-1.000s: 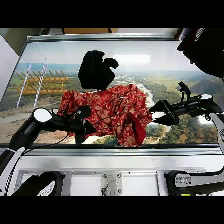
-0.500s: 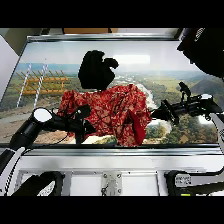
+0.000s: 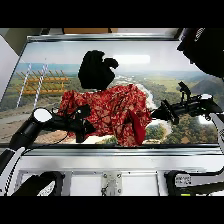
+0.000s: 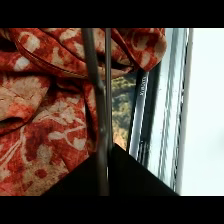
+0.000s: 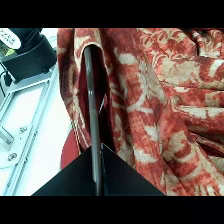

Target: Fold the clothes and pants, and hang the long-sleeved shirts on hangers.

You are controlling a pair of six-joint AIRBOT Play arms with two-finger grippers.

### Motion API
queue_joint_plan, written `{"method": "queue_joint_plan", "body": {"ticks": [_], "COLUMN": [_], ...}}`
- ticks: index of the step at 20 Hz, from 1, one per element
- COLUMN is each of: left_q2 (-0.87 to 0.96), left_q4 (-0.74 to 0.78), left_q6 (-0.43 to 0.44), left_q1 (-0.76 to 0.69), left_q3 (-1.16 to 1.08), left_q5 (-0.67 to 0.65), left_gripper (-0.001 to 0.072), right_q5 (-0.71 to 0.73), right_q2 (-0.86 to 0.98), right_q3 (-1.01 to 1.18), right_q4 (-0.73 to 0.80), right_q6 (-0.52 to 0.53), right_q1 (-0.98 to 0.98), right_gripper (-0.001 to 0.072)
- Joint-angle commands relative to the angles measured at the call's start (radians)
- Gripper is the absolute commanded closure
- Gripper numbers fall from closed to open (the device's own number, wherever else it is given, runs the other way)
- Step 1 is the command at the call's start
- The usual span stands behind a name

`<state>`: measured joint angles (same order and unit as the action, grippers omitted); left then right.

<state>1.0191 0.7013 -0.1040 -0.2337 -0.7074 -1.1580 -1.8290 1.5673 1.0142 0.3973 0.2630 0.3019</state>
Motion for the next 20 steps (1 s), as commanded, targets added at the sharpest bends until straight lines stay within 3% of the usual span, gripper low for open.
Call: {"method": "queue_joint_plan", "body": {"ticks": [1, 2, 4, 5, 11, 15, 17, 20], "left_q2": [-0.001, -0.001, -0.001, -0.001, -0.051, -0.188, -0.255, -0.353], "left_q4": [0.014, 0.014, 0.014, 0.014, 0.014, 0.016, 0.021, 0.144], "left_q6": [0.0, -0.001, -0.019, -0.053, -0.232, -0.431, -0.491, -0.626], "left_q1": [0.001, 0.001, 0.001, 0.001, 0.042, 0.196, 0.279, 0.332], "left_q3": [-0.001, -0.001, -0.001, -0.001, -0.004, -0.003, -0.003, -0.003], "left_q5": [0.014, 0.008, 0.013, 0.02, 0.095, 0.176, 0.198, 0.205], "left_gripper": [0.0694, 0.0683, 0.0235, 0.0208, 0.0206, 0.0208, 0.0208, 0.0208], "right_q5": [0.024, 0.026, 0.026, 0.026, 0.045, 0.045, 0.044, 0.053], "right_q2": [0.001, 0.001, 0.0, 0.001, 0.0, 0.0, -0.001, -0.023], "right_q3": [0.0, 0.0, 0.0, 0.0, 0.0, 0.0, 0.0, 0.0], "right_q4": [0.001, 0.0, 0.001, 0.001, 0.002, -0.003, -0.042, -0.123], "right_q6": [0.0, 0.0, 0.0, 0.0, 0.0, -0.001, -0.001, -0.003], "right_q1": [0.0, 0.0, 0.0, 0.0, 0.0, 0.0, 0.0, 0.0], "right_gripper": [0.0707, 0.0707, 0.0708, 0.0708, 0.0709, 0.071, 0.071, 0.071]}}
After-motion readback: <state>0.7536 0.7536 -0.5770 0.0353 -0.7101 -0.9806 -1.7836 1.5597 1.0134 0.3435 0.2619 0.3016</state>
